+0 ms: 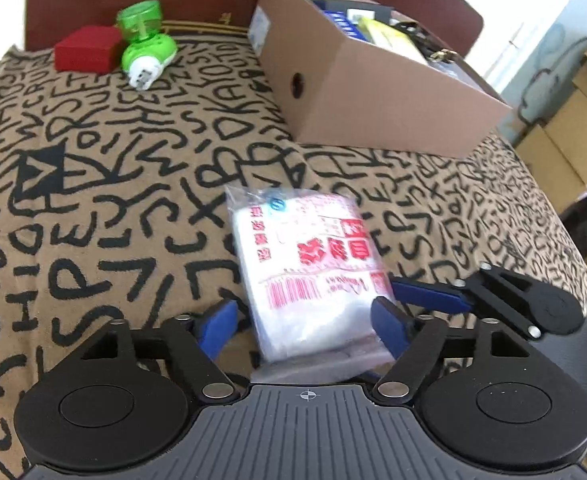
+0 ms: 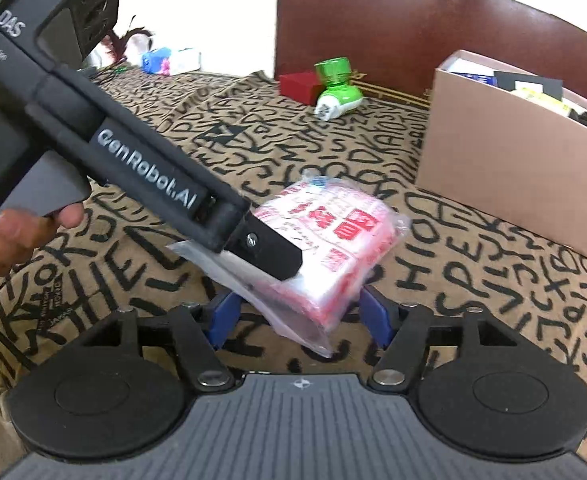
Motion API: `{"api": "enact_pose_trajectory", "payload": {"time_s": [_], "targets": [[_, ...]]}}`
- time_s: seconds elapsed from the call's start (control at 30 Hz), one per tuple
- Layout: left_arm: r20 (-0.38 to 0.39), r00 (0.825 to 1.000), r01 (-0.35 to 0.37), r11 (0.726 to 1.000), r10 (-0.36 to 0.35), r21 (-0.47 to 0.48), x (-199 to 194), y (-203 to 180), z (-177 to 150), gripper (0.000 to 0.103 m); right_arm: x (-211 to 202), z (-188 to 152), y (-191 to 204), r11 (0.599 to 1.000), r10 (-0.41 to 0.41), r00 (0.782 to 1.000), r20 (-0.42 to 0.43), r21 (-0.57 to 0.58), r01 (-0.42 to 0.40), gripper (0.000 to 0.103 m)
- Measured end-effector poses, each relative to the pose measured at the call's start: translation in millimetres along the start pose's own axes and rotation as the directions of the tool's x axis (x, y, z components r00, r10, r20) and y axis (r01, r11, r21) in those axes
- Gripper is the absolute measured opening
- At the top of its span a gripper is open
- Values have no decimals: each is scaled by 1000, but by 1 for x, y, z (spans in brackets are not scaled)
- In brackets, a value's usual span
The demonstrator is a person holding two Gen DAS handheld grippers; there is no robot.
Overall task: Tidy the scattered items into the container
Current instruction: 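Lift the bag with the right gripper and lower it into the cardboard box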
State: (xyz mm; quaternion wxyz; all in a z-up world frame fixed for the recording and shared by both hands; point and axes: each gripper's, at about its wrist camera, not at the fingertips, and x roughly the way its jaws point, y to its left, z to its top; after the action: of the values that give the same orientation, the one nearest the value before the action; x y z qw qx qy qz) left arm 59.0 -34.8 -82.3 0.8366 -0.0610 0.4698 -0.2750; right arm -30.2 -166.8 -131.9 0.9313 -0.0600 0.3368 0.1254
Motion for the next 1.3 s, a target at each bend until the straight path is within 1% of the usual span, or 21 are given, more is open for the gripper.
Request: {"api": "enact_pose_trajectory", "payload": {"time_s": [0.1,0.2,0.27,0.33,0.4,0.5,0.57,0.63,0.67,0.73,0.8,0.9,1.0,1.13,1.2,1.3], "targets": [[-8,1000,6,1000,-6,-27,3,1,7,88,2,0,-5,1000,9,1000,11,24,-9,77],[-13,1000,-15,1000,15,0,8,-3,10,89,6,0,-7,999,30,999,23,23,-30,78],[-19,1000,-11,999,12,36,11,-8,11,84,8,-1,-7,999,37,999,23,20,-37,78],[-19,1000,-23,997,25,80,11,-13,11,82,12,-1,-8,999,47,999,17,26,-47,78],[-22,999,-27,995,30,92,12,-14,12,83,15,-1,-9,998,54,998,15,31,-54,78],[-31,999,-22,996,25,83,16,-13,13,86,19,1,-13,998,57,998,19,35,-58,78],[-28,999,-32,994,35,103,18,-16,13,87,23,1,-14,998,56,998,24,32,-57,79],[-18,998,-55,990,58,132,20,-21,13,85,26,1,-13,998,49,998,28,31,-50,77],[-15,998,-63,989,66,137,20,-23,12,82,25,2,-12,998,46,999,27,30,-46,75],[-8,997,-75,986,77,148,18,-27,12,80,22,2,-12,999,42,999,30,32,-43,71],[-2,997,-73,985,74,155,15,-32,13,80,16,3,-12,998,46,998,34,31,-47,66],[8,998,-67,984,67,165,11,-42,15,81,5,3,-14,998,49,998,45,27,-50,63],[35,998,-62,980,56,190,6,-57,19,81,-9,5,-18,999,29,997,69,21,-31,61],[79,997,-42,973,24,226,-5,-80,31,81,-34,10,-27,1000,-11,992,126,9,10,61],[107,994,-32,966,4,257,-10,-95,42,81,-47,15,-34,999,-39,987,158,2,39,61],[146,989,-13,954,-33,298,-11,-117,63,82,-64,24,-49,994,-102,973,209,-6,106,61]]}}
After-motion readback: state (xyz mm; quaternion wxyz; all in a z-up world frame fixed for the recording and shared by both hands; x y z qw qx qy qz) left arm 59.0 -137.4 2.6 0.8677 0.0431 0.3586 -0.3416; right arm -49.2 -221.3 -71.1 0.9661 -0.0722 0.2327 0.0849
